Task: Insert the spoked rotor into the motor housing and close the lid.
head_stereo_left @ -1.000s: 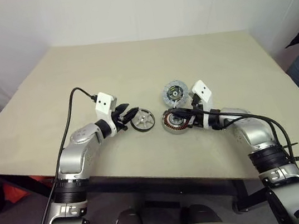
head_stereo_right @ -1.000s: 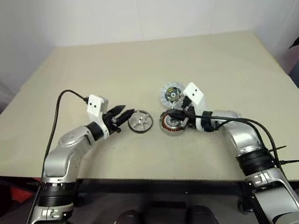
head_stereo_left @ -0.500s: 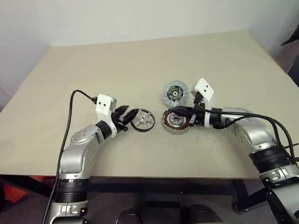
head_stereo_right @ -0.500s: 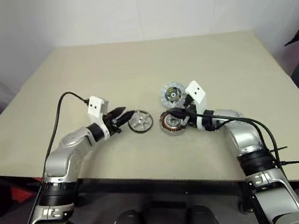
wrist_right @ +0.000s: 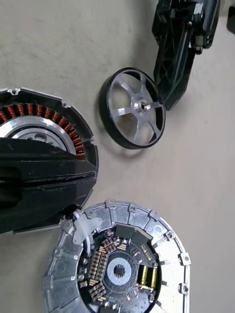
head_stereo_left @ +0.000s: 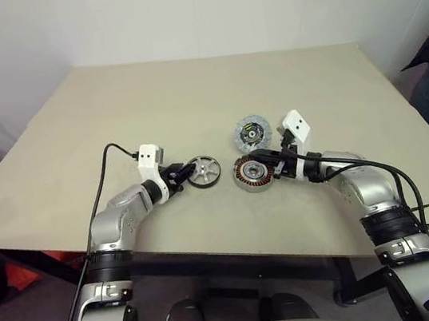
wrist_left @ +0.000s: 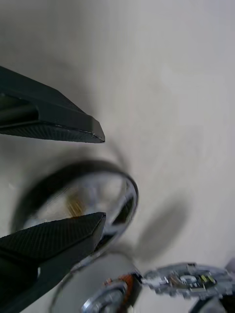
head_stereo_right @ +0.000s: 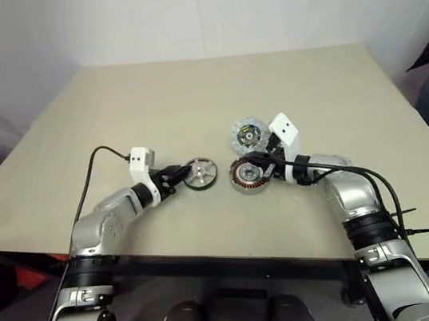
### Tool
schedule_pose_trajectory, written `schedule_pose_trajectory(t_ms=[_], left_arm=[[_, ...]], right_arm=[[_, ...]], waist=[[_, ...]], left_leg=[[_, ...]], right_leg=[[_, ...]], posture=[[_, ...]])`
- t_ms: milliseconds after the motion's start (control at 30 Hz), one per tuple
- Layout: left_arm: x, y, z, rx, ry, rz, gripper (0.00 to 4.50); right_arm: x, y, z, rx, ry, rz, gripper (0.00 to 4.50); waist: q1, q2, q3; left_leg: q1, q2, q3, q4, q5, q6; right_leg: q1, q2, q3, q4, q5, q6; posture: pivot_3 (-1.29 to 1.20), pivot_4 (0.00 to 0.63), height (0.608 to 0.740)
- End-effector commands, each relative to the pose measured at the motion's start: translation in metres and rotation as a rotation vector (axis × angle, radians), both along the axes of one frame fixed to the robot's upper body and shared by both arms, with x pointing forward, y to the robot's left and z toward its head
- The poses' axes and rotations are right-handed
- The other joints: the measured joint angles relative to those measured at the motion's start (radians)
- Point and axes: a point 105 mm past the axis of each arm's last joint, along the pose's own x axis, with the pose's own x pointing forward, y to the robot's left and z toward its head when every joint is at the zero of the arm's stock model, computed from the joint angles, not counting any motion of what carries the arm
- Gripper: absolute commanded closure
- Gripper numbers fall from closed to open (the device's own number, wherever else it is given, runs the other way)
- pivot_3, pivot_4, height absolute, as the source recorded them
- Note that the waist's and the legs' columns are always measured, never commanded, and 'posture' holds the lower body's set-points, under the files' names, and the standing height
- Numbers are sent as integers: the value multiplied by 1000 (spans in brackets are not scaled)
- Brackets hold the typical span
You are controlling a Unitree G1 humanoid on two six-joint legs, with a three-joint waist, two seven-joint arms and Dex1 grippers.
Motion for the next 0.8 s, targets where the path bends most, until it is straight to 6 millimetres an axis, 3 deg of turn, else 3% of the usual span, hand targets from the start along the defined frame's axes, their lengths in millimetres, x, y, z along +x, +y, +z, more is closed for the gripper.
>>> schedule_pose_trajectory(t_ms=[33, 400, 600, 800], left_arm=[[3, -6, 7, -85, 26, -23, 2113], [4, -16, 11, -265, 138, -32, 2113], [-1, -11, 15, -296, 144, -38, 3846], [-5, -10, 12, -320, 179, -32, 4044]], right_arm=[[4, -3, 20, 8, -68, 3, 4482], [6, -8, 20, 2, -75, -25, 4482], [8, -8, 22, 2, -79, -42, 4500], [15, -19, 24, -16, -89, -94, 4500]], waist=[[0, 0, 0], [0, 0, 0], [-1, 0, 0], [-4, 0, 0]], left_leg=[[0, 0, 0, 0, 0, 0], [0, 0, 0, 0, 0, 0], [0, 0, 0, 0, 0, 0], [1, 1, 0, 0, 0, -1]], right_leg=[[0, 0, 0, 0, 0, 0], [0, 0, 0, 0, 0, 0], [0, 0, 0, 0, 0, 0], [2, 0, 0, 0, -3, 5]], posture=[[0, 0, 740], [0, 0, 740], [0, 0, 740], [0, 0, 740]])
